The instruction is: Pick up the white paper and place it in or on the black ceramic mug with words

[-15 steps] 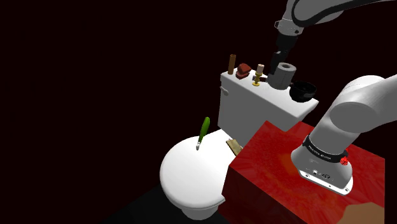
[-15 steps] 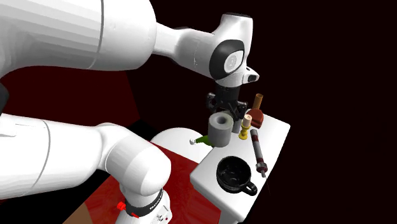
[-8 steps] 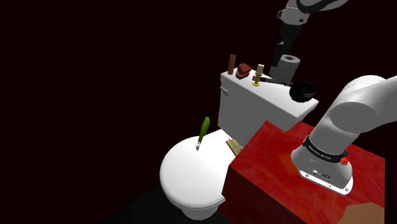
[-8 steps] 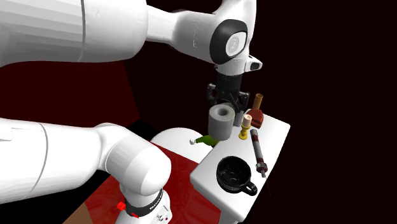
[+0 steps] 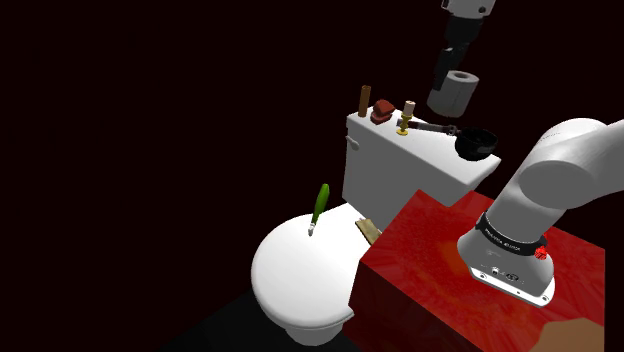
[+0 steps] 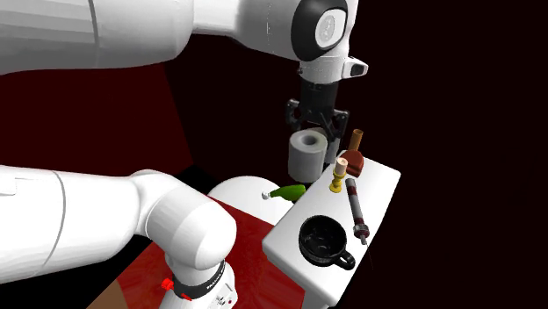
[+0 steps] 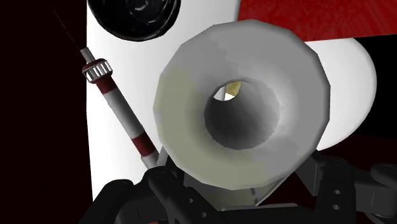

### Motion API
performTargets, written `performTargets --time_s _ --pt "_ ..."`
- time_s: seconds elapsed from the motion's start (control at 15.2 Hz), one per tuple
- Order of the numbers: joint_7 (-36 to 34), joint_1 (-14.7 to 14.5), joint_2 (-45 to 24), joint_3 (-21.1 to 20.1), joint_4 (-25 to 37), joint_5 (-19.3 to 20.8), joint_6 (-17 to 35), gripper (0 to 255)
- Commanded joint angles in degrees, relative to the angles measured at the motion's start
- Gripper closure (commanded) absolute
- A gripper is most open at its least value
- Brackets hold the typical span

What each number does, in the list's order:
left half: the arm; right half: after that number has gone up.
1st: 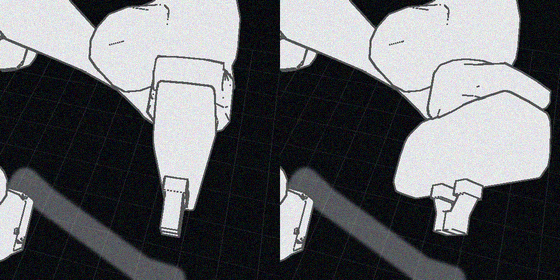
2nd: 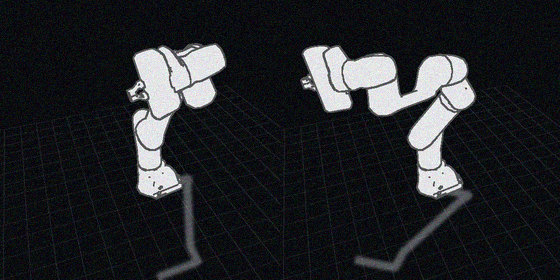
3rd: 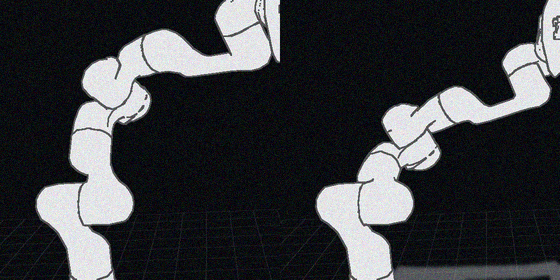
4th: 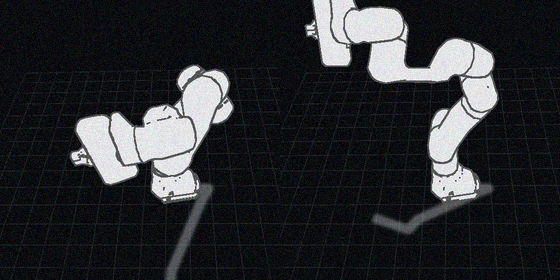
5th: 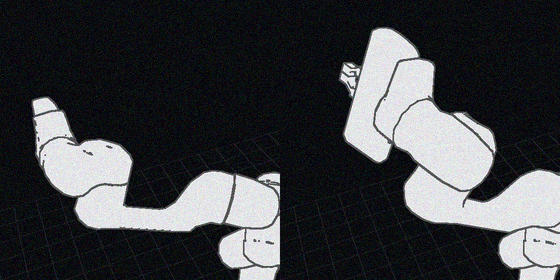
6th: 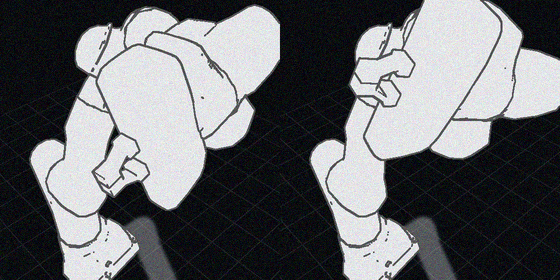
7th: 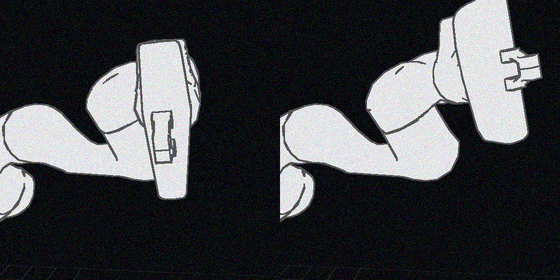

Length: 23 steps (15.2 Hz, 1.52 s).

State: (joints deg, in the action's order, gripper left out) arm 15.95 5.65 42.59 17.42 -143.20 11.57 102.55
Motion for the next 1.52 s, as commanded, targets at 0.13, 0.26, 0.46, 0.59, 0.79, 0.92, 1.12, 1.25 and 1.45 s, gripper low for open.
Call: performTargets --time_s 0.13,0.26,0.46,0.59,0.79,0.92,1.12,1.25,1.45 --pt "3.2 2.3 4.5 1.9 -0.7 2.2 -3.5 255" --pt "5.4 4.0 7.2 3.4 -1.2 3.8 -5.4 255" --pt "9.0 6.4 10.7 5.8 -1.4 6.4 -8.3 255" --pt "11.5 7.9 12.7 7.5 -1.1 8.2 -10.1 255" --pt "15.1 9.9 14.9 9.9 -0.4 10.6 -12.5 255" --pt "15.0 10.2 15.3 10.4 -2.0 11.2 -11.3 255" --pt "14.9 10.6 15.7 11.3 -4.4 12.0 -9.3 255" --pt "14.8 10.8 15.9 11.9 -5.9 12.6 -8.0 255" --pt "14.7 11.2 16.1 12.8 -8.2 13.5 -5.9 255"
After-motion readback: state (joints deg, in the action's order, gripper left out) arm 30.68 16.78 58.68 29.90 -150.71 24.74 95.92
